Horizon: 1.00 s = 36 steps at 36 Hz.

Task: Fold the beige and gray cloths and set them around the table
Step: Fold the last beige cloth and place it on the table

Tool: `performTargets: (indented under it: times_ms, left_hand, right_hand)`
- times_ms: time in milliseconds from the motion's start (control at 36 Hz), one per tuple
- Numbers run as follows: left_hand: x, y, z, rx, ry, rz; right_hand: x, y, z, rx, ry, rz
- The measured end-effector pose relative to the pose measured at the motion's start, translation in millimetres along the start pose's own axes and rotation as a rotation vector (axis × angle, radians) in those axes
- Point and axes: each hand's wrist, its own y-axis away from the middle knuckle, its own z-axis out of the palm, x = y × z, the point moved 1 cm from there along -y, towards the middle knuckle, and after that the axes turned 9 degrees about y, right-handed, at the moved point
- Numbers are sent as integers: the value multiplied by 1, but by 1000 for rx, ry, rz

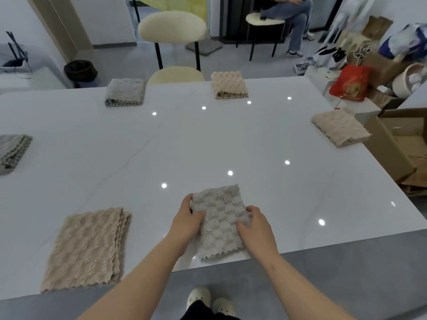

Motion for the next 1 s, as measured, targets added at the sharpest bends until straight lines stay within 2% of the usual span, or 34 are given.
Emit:
performTargets:
  times_ms: [333,444,778,1000]
  left_hand:
    - [12,-20,39,-139,-49,57]
    - [14,-22,63,-137,-51,66]
    - [2,-2,131,19,-45,83]
    - [-7,8,137,91,-18,89]
  right_hand:
    - [21,-21,-39,-27,-264,135]
    - [34,-30,-61,-66,-216,117]
    - [85,-40,-111,-207,-174,-2]
    - [98,-35,-113,-287,-311,11]
